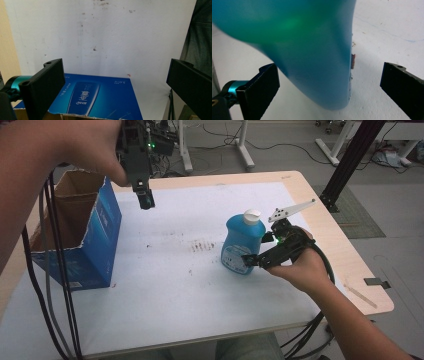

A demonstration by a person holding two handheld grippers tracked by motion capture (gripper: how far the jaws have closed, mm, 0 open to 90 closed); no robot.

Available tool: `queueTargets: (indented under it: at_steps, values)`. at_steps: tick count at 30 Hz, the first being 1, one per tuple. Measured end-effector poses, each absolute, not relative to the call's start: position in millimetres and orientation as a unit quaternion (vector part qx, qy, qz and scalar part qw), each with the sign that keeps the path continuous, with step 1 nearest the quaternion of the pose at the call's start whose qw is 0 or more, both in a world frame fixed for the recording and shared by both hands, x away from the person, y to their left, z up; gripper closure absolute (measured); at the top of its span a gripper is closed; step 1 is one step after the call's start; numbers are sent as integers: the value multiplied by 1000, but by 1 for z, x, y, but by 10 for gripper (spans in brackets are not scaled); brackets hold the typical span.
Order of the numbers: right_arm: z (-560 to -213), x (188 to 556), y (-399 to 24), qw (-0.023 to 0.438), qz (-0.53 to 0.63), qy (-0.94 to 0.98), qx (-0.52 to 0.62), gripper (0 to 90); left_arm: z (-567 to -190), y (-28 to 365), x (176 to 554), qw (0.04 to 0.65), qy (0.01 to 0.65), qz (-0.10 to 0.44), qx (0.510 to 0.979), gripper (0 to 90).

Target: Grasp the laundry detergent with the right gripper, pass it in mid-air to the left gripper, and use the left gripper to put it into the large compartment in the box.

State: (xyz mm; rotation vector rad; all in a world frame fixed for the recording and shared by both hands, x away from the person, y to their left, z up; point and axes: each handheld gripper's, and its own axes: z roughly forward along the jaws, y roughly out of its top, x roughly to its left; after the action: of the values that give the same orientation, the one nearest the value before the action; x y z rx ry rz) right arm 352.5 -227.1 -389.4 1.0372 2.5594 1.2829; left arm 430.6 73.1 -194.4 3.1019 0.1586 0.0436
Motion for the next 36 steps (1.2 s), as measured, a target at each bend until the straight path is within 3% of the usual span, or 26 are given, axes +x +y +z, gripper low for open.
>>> queueTargets:
  at_steps: [24,34,36]
  values:
    - [-406,355,-216,70,470,806,354,15,-195,75,432,14,53,13,998,17]
    - [-410,355,-214,82,488,794,353,55,-197,77,432,14,56,11,998,17]
    - [-410,354,-214,84,489,795,350,100,-197,78,433,15,56,12,998,17]
